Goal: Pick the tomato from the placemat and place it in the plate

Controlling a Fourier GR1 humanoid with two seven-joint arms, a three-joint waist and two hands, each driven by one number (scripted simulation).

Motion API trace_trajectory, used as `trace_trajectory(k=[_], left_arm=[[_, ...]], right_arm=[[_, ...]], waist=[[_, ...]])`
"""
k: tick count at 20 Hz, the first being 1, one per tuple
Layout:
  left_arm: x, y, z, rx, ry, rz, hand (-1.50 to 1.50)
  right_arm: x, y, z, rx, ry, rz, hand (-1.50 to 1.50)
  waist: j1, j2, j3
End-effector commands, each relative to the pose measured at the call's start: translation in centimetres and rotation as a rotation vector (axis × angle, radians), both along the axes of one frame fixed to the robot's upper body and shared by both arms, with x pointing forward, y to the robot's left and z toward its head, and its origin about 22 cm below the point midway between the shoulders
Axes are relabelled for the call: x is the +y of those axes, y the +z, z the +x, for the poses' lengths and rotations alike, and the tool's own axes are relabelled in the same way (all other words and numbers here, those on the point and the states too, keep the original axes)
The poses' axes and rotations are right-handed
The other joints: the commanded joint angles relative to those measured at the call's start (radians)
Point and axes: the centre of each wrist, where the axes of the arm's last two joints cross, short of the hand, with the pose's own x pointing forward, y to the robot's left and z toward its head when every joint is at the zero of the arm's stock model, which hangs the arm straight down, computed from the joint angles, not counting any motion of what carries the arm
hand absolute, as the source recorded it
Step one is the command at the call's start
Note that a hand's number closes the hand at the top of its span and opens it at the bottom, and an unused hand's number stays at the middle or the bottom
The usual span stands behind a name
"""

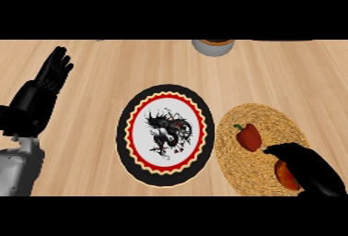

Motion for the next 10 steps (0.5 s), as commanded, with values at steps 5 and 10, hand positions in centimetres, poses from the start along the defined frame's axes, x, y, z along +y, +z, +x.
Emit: trace_trajectory(k=[5,10], left_arm=[[-0.8,0.2,-0.4,0.009,0.0,-0.001,0.0],[0.4,0.6,-0.2,-0.006,0.048,0.002,0.0]], right_arm=[[0.4,-0.2,2.5,-0.287,0.046,0.053,1.5],[-1.8,-0.8,-2.3,-0.265,-0.357,-0.015,1.5]], waist=[[0.005,0.001,0.004],[-0.044,-0.006,0.003]])
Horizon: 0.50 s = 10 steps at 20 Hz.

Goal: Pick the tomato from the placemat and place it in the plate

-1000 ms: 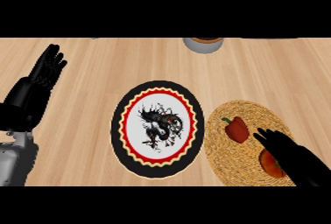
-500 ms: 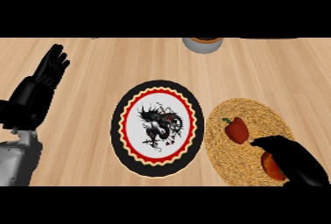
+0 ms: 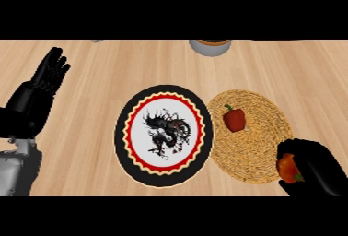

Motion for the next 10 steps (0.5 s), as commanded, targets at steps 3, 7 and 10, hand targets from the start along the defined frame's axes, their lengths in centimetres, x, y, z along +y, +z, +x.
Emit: trace_trajectory(k=[3,7,10], left_arm=[[2.1,-0.9,-1.0,0.02,0.084,0.016,0.0],[1.9,-0.7,-1.2,0.009,0.027,0.008,0.0],[1.0,-1.1,-0.6,0.008,0.016,-0.003,0.0]], right_arm=[[-5.2,-2.7,-6.7,0.147,-0.608,-0.05,1.5],[-2.0,0.7,-10.6,0.028,-0.699,0.004,1.5],[2.0,5.1,-12.4,-0.036,-0.624,0.138,1.5]], waist=[[-0.087,-0.009,-0.002],[-0.03,-0.004,0.0],[-0.028,-0.001,0.0]])
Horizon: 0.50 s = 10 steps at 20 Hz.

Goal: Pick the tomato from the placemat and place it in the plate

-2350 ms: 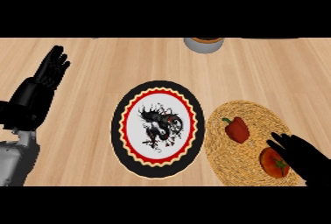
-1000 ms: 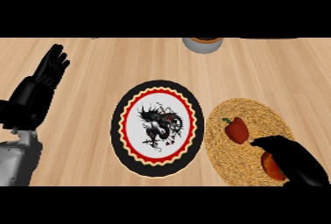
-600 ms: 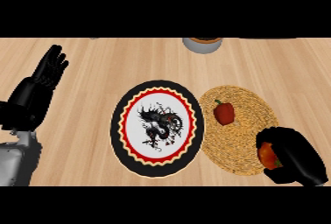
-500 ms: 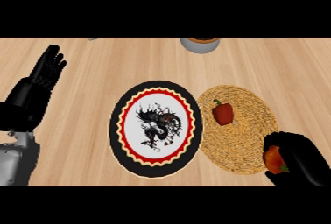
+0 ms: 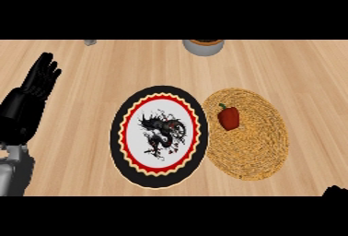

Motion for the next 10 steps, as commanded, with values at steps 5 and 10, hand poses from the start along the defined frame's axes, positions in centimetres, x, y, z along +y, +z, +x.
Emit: trace_trajectory(k=[5,10], left_arm=[[-0.6,-1.1,0.2,-0.004,-0.026,-0.018,0.0],[-0.9,0.0,0.9,-0.003,-0.058,-0.012,0.0]], right_arm=[[6.3,8.1,-3.7,-0.293,0.148,0.177,1.5],[9.3,10.9,-3.4,-0.418,0.232,0.334,1.5]], waist=[[0.022,0.003,0.001],[0.043,0.007,0.001]])
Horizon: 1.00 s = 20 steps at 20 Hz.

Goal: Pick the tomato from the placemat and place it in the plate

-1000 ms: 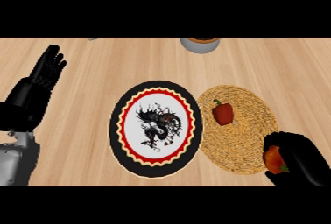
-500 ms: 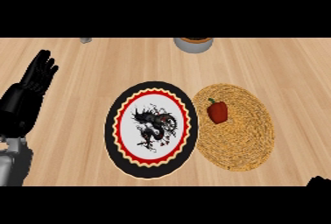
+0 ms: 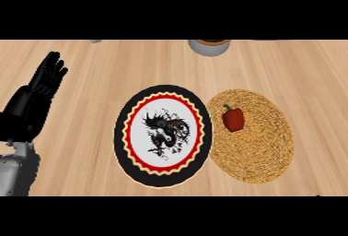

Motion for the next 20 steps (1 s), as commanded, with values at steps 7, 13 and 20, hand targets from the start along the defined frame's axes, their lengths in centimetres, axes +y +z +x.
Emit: trace_trajectory(k=[7,13,20], left_arm=[[-1.4,0.6,0.3,-0.011,-0.031,0.004,0.0],[-1.0,1.3,1.2,-0.021,-0.054,0.014,0.0],[-2.1,0.3,0.3,-0.007,-0.061,-0.003,0.0]], right_arm=[[7.7,5.7,1.0,-0.144,0.122,0.132,1.5],[12.5,6.6,5.5,-0.111,0.175,0.141,1.5],[16.9,6.1,12.9,-0.04,0.156,0.216,1.5]], waist=[[0.029,0.004,-0.001],[0.045,0.013,0.0],[0.045,0.009,0.002]])
